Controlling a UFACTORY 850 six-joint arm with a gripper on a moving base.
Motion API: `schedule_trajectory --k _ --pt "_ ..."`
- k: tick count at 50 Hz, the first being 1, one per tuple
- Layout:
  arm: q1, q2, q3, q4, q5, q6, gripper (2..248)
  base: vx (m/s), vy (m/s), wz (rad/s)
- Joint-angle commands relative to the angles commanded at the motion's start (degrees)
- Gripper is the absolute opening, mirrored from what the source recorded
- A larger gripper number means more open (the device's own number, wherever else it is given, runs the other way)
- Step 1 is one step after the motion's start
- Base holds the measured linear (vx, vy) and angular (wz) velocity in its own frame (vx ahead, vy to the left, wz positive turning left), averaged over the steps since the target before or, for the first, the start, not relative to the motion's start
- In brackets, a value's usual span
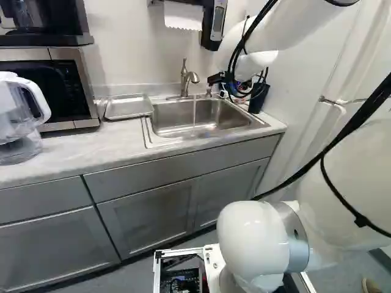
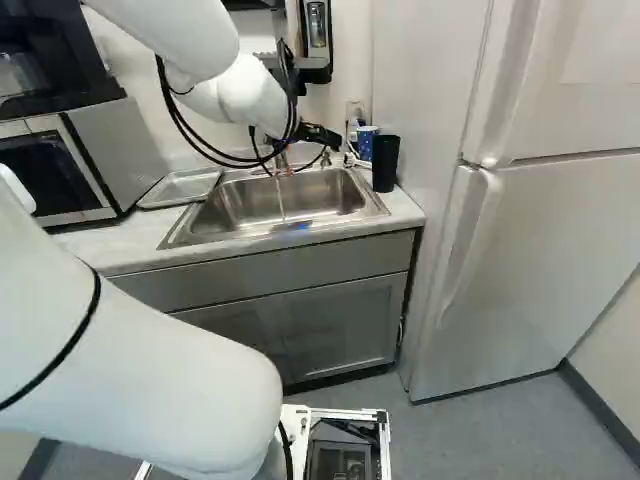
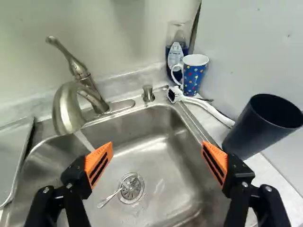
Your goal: Rinse the cup and place it in the tray
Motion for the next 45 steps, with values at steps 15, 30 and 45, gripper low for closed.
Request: schedule_trajectory --k 15,30,45 --pt "-2.7 -0.7 1.0 4.8 3.8 0.0 247 0.000 0.000 0.000" --pt "-5.0 -1.1 2.5 9.7 7.1 0.0 247 0.000 0.000 0.000" --pt "-5.6 -2.7 3.0 14.7 9.8 0.0 247 0.000 0.000 0.000"
